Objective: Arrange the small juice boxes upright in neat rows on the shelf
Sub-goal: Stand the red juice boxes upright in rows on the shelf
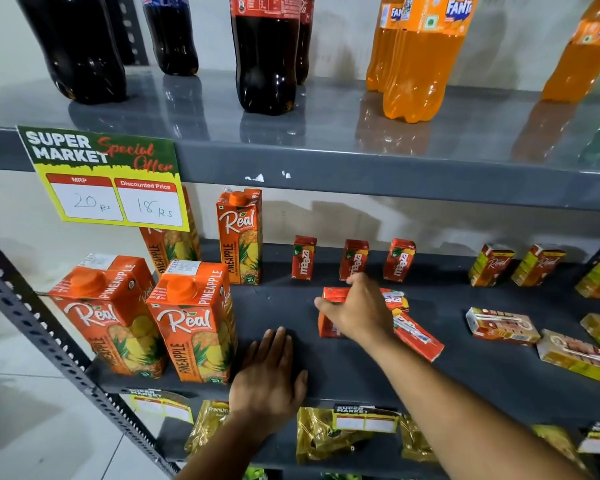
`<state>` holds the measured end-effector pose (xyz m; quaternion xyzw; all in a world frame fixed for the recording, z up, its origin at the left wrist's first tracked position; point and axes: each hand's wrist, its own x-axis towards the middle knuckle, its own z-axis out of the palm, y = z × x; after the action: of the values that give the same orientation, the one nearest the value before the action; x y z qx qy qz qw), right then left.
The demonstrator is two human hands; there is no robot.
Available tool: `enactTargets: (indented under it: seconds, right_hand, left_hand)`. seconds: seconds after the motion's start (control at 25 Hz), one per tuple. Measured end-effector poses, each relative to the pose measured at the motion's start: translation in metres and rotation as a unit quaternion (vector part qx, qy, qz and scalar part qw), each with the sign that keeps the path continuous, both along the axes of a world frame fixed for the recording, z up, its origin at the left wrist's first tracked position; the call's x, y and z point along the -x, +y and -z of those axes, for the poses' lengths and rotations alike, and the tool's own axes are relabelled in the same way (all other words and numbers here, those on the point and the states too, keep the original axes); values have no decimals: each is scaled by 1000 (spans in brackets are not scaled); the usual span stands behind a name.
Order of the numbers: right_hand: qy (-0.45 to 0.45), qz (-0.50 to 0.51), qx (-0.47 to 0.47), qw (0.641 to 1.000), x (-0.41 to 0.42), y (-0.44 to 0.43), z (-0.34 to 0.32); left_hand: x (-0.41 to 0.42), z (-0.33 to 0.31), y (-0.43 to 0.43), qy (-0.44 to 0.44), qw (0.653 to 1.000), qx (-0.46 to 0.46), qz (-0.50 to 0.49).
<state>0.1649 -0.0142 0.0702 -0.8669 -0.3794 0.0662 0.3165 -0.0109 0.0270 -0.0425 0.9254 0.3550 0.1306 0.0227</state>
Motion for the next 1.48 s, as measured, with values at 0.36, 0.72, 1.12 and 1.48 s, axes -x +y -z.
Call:
enactTargets:
  seconds: [0.36, 0.72, 1.12, 1.48]
  right_hand:
    - [-344, -462, 261, 775, -36, 16, -57]
    - [-264, -470, 221, 812, -56, 11, -62]
    - [2, -88, 224, 970, -110, -87, 22]
    - [147, 30, -72, 986, -101, -95, 37]
  left_hand:
    - [1, -6, -3, 31, 999, -11, -9]
    - [0, -9, -5, 63, 998, 2, -8]
    - [-15, -18, -2, 57, 991, 101, -69]
    - [-32, -15, -9, 66, 986, 66, -138]
